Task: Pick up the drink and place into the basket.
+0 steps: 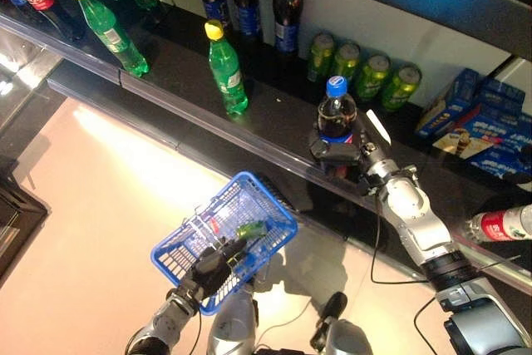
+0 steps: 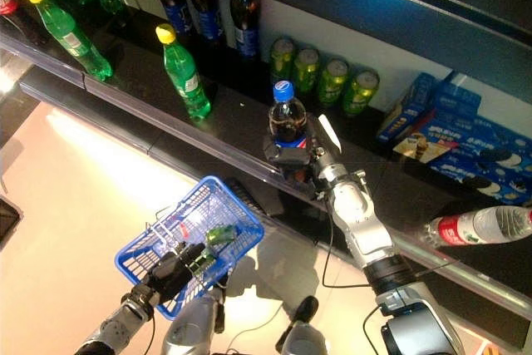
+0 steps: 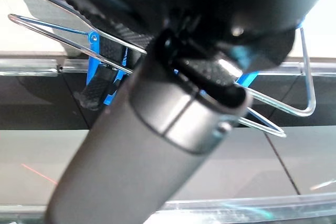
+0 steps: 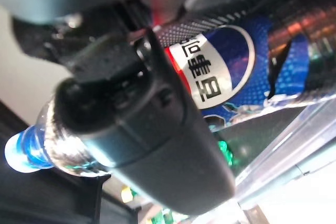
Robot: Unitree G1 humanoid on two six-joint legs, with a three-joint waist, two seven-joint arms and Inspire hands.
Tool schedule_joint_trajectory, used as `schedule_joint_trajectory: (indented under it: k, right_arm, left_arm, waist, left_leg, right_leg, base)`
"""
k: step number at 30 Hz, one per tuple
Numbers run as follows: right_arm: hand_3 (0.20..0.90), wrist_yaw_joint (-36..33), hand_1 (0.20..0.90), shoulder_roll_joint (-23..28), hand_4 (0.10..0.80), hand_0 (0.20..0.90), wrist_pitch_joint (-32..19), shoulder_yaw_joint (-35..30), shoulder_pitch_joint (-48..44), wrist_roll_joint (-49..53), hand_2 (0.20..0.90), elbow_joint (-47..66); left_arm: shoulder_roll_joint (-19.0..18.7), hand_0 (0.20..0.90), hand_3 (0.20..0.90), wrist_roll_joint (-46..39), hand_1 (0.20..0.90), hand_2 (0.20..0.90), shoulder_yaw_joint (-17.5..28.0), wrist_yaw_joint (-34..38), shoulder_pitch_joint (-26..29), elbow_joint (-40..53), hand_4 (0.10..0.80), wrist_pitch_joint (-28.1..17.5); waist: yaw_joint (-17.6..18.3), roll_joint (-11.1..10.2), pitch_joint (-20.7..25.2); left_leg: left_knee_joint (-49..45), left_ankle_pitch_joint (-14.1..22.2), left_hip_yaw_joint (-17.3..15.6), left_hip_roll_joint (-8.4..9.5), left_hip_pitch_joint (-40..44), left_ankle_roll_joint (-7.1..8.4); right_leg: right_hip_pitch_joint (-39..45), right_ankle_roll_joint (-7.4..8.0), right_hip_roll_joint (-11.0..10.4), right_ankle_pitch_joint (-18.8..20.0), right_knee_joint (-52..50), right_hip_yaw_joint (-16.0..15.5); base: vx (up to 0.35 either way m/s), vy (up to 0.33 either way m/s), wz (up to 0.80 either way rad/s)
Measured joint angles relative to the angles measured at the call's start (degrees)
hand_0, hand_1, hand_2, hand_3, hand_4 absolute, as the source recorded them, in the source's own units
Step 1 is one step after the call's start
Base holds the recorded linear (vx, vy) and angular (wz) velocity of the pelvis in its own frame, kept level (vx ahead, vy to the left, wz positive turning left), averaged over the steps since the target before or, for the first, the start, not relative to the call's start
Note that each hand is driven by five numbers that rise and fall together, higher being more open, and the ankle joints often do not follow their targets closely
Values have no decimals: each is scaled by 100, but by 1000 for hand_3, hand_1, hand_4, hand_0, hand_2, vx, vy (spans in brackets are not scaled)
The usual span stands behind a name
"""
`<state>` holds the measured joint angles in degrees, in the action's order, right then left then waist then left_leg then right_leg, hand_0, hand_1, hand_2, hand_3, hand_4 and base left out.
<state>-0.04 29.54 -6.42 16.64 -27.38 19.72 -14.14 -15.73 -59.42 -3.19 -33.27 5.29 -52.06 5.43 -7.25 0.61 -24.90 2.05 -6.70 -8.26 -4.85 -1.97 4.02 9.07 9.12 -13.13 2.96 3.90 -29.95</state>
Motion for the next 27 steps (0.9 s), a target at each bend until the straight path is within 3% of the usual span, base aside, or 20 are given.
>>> schedule_joint_trajectory:
  k: [12, 18, 27]
  right_arm:
    - [200, 279, 300, -76, 100, 300, -1, -62, 385, -1, 300, 462]
    - [200, 282, 300, -119, 100, 300, -7, -68, 388, 49, 300, 592]
    - [200, 289, 300, -248, 100, 300, -49, 64, 388, 71, 300, 648]
  left_arm:
    - [-11, 300, 200, -44, 300, 300, 35, 30, -716, 1364, 100, -206]
    - [-39, 300, 200, -66, 300, 300, -110, 56, -804, 2084, 100, -193]
    - [-274, 300, 200, -182, 300, 300, -429, 296, -813, 3418, 100, -157]
  waist:
    - [-275, -171, 181]
    - [-422, -185, 202]
    - [-720, -201, 217]
  left_leg:
    - [46, -57, 207, 53, 94, 3]
    - [90, -123, 403, 100, 79, -7]
    - [94, -206, 603, 157, -30, -22]
  right_leg:
    - [274, 13, 19, 8, 90, -236]
    - [371, 14, 23, 4, 92, -420]
    - [438, 18, 10, -23, 93, -443]
  base:
    - [24, -13, 10]
    - [5, -28, 15]
    - [36, -29, 16]
